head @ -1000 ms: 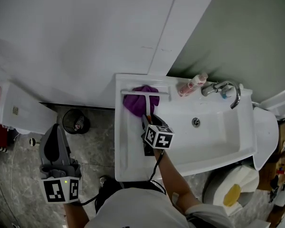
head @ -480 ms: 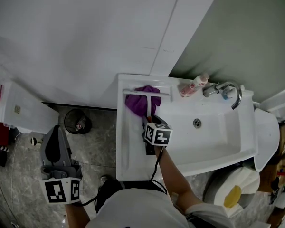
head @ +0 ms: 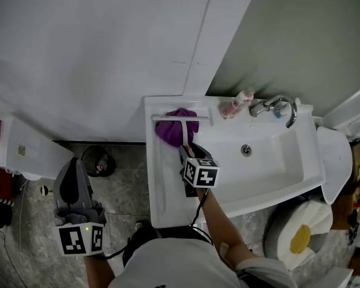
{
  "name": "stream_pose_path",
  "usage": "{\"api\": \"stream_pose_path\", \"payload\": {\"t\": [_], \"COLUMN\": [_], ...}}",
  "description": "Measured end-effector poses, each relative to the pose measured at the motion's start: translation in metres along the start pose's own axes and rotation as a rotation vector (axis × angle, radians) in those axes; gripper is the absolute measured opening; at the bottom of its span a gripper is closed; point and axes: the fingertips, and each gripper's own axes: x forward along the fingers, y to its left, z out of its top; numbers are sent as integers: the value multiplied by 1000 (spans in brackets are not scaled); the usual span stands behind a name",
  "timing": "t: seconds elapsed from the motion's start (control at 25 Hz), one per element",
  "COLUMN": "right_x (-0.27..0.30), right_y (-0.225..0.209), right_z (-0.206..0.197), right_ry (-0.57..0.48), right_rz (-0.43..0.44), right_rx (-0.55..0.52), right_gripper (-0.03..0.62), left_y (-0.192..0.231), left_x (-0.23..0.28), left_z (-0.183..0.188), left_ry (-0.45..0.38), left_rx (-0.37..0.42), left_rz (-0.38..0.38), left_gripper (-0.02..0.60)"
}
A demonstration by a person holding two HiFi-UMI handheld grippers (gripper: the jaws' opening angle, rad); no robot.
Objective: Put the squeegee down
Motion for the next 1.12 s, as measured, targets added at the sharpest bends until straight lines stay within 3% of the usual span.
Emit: {"api": "stream_pose_path", "payload": {"t": [0.12,0.24,0.68,1.12], "right_x": [-18,-39,-124,-215], "right_y": [7,14,50,89], "right_z": [6,13,41,59], "right_ry": [-40,-94,-286,-485], "right_rz": [-6,-21,-95,-140], "right_rx": [-15,-28,-118,-128], "right_gripper": [112,1,2,2], "left_y": [-3,-5,-7,-5], "left_x": [3,4,-12,-42], "left_z": [5,9,18,29], "left_ry": [-15,-30,-72,-117], "left_rx": [-5,-13,-30,-51], "left_rz": [-45,-87,-225,-324], "left_gripper": [8,8,8,8]}}
